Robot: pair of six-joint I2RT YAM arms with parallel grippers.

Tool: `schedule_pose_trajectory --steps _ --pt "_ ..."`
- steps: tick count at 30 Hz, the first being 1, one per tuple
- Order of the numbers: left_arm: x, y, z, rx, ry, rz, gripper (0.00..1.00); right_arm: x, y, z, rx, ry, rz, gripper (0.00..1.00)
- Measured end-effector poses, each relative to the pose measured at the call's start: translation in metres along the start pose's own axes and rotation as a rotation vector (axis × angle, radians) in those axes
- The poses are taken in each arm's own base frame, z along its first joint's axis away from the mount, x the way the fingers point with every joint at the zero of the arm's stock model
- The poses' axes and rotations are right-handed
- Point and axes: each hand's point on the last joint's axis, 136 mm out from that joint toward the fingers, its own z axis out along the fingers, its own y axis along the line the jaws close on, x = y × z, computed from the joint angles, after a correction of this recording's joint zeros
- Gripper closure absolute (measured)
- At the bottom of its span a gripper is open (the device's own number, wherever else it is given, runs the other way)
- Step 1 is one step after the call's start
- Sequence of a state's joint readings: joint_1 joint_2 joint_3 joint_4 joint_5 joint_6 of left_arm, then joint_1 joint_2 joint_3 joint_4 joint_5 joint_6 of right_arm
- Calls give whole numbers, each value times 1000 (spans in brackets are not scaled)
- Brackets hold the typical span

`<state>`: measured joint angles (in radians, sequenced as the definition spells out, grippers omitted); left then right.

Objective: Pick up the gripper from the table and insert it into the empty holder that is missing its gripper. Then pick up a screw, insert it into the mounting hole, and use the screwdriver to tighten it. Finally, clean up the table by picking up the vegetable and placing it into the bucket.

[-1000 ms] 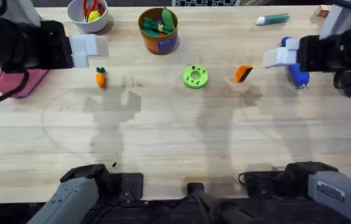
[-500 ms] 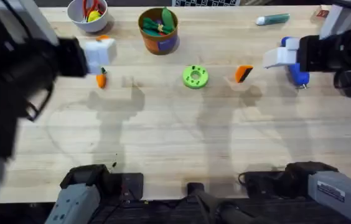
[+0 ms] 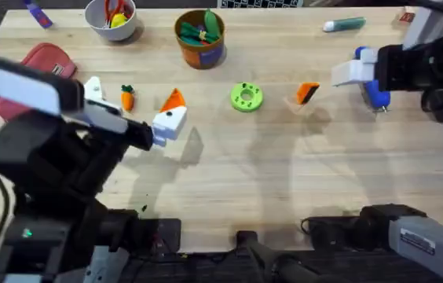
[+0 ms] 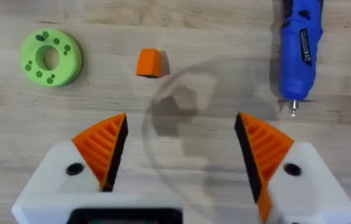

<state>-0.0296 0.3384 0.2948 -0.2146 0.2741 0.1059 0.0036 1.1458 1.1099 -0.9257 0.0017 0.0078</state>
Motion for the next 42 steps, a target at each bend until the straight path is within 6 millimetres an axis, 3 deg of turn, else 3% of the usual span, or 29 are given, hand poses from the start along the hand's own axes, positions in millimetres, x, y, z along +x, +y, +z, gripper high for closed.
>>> schedule_pose_trajectory --steps 10,22,30,36,42 --pt "-1 -16 -7 61 -192 60 1 0 0 0 0 0 0 7" --pt "-19 -50 -23 230 -401 164 1 0 0 0 0 0 0 7" --pt "-13 -76 -30 392 -401 192 1 0 0 0 0 0 0 7" --pt "6 -99 -37 550 -336 175 1 0 0 0 0 0 0 8" --pt "24 -109 -39 637 -240 74 1 0 0 0 0 0 0 9"
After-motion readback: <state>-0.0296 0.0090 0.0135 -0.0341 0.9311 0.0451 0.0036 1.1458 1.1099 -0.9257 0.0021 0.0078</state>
